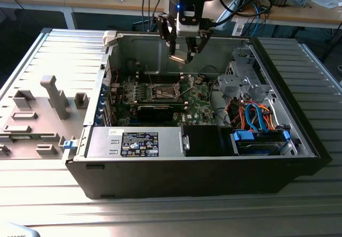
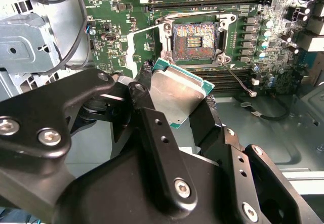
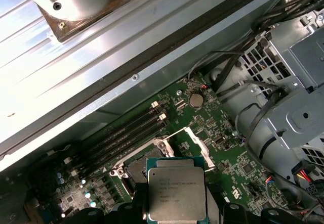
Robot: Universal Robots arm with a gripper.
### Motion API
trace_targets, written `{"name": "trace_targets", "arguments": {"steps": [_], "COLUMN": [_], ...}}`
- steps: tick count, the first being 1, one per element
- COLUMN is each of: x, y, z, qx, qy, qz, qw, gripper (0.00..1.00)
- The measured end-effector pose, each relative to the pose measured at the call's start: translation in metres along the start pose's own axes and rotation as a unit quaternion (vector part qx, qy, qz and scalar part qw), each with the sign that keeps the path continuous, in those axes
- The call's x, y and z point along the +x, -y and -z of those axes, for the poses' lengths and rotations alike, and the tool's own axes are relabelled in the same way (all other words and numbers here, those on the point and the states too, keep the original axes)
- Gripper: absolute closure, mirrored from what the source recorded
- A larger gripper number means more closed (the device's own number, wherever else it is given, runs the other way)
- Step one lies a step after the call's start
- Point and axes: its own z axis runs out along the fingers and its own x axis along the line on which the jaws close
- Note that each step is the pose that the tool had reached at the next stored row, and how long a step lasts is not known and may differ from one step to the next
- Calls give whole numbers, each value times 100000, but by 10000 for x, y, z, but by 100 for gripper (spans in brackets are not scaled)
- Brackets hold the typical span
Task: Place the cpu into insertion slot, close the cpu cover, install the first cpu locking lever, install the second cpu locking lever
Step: 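Place the cpu into insertion slot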
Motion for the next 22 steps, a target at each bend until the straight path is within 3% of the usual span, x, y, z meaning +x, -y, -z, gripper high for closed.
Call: {"name": "trace_targets", "arguments": {"steps": [22], "x": [0], "y": [1], "z": [-10], "qx": [34], "qy": [76], "qz": [-815], "qw": [99997], "gripper": [45]}}
